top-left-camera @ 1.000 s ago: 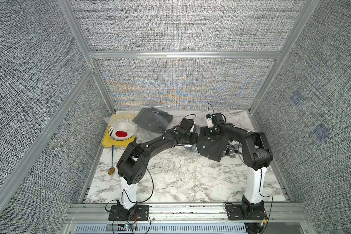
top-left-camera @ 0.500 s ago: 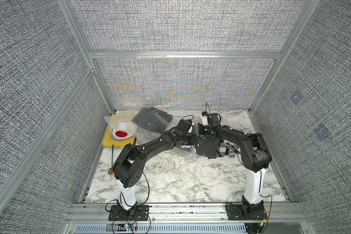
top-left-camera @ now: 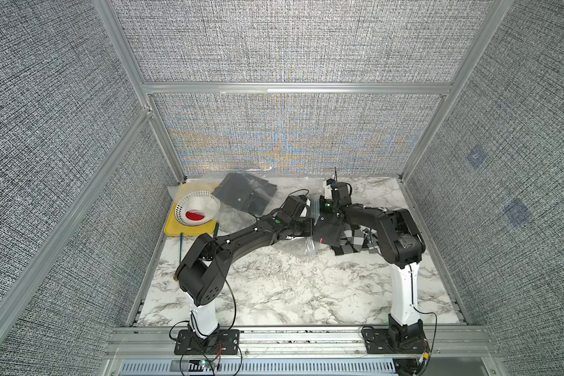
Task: Place the folded shirt into the vacuum bag
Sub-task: Adjust the vacuum bag at the center of the board.
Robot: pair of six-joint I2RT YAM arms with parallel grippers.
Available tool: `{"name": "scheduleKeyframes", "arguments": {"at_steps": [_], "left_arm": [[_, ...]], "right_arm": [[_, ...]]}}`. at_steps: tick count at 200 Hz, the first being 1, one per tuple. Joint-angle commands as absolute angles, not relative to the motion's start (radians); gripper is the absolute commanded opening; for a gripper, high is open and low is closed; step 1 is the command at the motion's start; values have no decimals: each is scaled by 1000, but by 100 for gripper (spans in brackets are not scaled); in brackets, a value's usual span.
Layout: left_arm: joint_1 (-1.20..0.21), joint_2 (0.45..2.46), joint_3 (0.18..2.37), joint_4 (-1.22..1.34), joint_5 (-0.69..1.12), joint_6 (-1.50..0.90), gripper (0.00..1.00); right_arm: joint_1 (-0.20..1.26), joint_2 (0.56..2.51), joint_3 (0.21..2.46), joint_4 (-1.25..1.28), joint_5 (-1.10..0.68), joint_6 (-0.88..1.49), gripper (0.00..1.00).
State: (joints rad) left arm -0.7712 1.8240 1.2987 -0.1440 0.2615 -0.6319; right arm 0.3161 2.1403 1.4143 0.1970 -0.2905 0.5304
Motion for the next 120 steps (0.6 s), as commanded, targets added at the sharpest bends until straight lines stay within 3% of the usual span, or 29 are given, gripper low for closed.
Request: {"name": "scheduleKeyframes", "arguments": {"at_steps": [1,47,100,120], "left_arm": [[-770,1811,1301,-144,245,-621,0],[-758,1813,1321,-158,224,-611,0],[-752,1807,1320,-163,213,-616,0],[-747,1799,1310,-161,212,-620,0]], "right_arm": [[318,2082,1387,108,-251,459,63],[322,1928,1233,67,-232,394,85],[359,1761,1079,50,-114,309,87],[390,1714,1030,81,-139,247,84]]}}
